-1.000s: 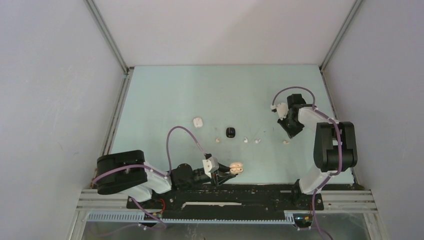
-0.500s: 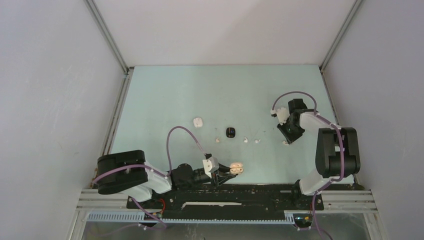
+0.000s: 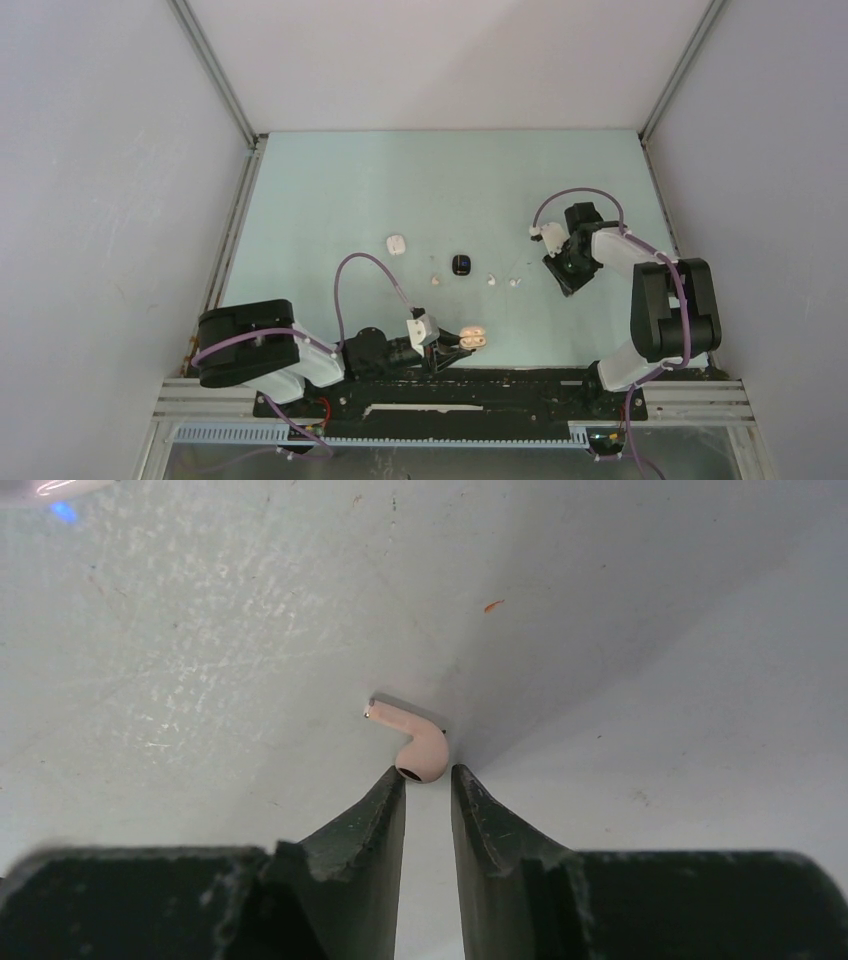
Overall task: Insert the wireless bluetooth earbuds into the charging case
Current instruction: Pick up the earbud from the center of the board.
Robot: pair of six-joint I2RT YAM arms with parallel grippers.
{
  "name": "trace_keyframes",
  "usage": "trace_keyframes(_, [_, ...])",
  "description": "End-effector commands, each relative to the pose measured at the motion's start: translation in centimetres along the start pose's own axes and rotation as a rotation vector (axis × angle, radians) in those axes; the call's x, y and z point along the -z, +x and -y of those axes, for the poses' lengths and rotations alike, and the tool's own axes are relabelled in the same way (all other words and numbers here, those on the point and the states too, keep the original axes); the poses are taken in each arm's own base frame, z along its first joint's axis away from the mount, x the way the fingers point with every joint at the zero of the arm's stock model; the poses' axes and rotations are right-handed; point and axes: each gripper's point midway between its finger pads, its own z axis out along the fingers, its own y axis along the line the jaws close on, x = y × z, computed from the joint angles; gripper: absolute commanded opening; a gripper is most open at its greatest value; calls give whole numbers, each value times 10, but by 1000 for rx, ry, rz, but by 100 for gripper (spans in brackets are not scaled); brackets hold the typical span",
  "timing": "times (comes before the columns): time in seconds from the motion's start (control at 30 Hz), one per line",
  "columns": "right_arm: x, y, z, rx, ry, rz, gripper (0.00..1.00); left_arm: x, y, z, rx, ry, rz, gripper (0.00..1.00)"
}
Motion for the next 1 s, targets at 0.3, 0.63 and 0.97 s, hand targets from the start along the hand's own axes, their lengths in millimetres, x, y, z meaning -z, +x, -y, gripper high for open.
trace_keyframes(0.3, [24,-6,-8,-90,-59,81,32,-4,-17,3,6,2,64,0])
trace_keyframes(0.63, [29,-19,-12,-127,-83,150,39,-5,-17,3,4,4,65,0])
trace_keyframes(0.97, [20,-18,-4,-145,-57,130,39,-7,-17,4,8,12,63,0])
